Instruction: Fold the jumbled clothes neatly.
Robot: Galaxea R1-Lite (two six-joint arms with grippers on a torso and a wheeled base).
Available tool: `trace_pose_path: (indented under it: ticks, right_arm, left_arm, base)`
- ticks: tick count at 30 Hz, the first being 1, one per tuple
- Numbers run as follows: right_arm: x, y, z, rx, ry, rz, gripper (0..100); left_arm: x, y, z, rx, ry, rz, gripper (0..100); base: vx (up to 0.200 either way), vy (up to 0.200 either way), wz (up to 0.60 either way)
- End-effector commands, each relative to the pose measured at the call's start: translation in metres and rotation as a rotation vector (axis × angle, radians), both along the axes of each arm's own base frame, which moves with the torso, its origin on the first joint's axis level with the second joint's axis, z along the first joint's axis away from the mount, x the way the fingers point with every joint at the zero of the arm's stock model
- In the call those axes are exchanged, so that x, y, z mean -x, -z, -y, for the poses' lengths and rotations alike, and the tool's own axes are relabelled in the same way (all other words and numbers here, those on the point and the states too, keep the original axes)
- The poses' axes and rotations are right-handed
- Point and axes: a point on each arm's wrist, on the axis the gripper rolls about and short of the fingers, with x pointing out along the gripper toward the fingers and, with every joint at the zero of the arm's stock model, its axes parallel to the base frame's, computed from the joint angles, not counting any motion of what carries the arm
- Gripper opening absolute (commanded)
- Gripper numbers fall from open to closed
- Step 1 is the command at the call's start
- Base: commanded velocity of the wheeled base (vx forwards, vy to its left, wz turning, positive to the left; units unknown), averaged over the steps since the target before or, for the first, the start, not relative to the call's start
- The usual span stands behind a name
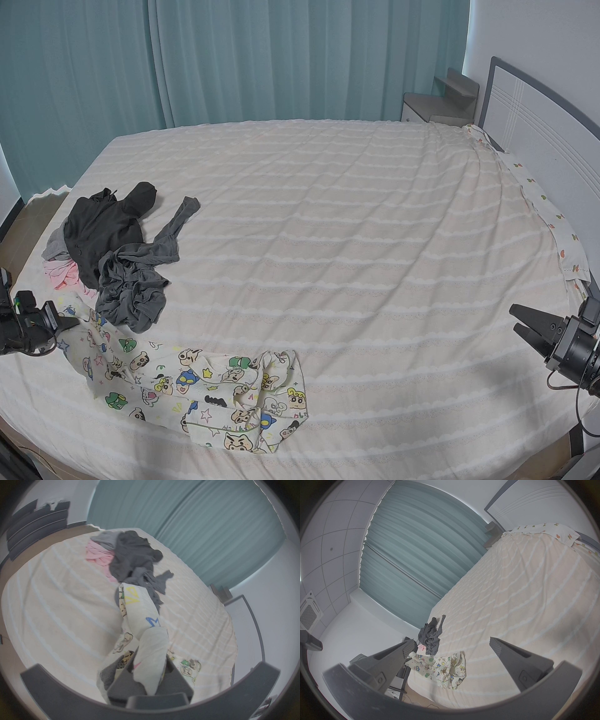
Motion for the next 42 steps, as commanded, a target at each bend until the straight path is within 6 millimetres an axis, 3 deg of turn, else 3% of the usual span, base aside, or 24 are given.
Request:
trace_pose_path:
  ticks: [1, 7, 13, 17, 24, 29, 42]
  right_arm:
    - [0.0, 0.0, 0.001, 0.0, 0.004, 0.002, 100]
    - [-0.001, -0.001, 0.001, 0.0, 0.007, 0.002, 100]
    - [-0.001, -0.001, 0.001, -0.001, 0.008, 0.005, 100]
    - [-0.001, -0.001, 0.001, -0.001, 0.01, 0.006, 100]
    - [-0.001, -0.002, 0.001, -0.001, 0.012, 0.006, 100]
    - [-0.001, -0.002, 0.001, -0.001, 0.013, 0.006, 100]
    - [-0.001, -0.001, 0.001, -0.001, 0.012, 0.006, 100]
  left_arm:
    - [0.011, -0.037, 0.106, -0.042, 0.203, 0.037, 0]
    - [0.012, -0.034, 0.177, -0.105, 0.316, -0.001, 0]
    - [0.008, -0.006, 0.233, -0.155, 0.405, -0.093, 0]
    - [0.0, 0.019, 0.258, -0.182, 0.434, -0.095, 0]
    - [0.007, 0.037, 0.298, -0.155, 0.504, -0.058, 0]
    - [0.011, 0.041, 0.311, -0.17, 0.532, -0.061, 0]
    - [0.001, 0.059, 0.321, -0.175, 0.531, -0.061, 0]
  base:
    - [0.0, 0.0, 0.0]
    - [0.0, 0.0, 0.0]
    - [0.0, 0.0, 0.0]
    - [0.0, 0.0, 0.0]
    - [0.0, 0.0, 0.0]
    - [0.0, 0.0, 0.0]
    - [0.0, 0.0, 0.0]
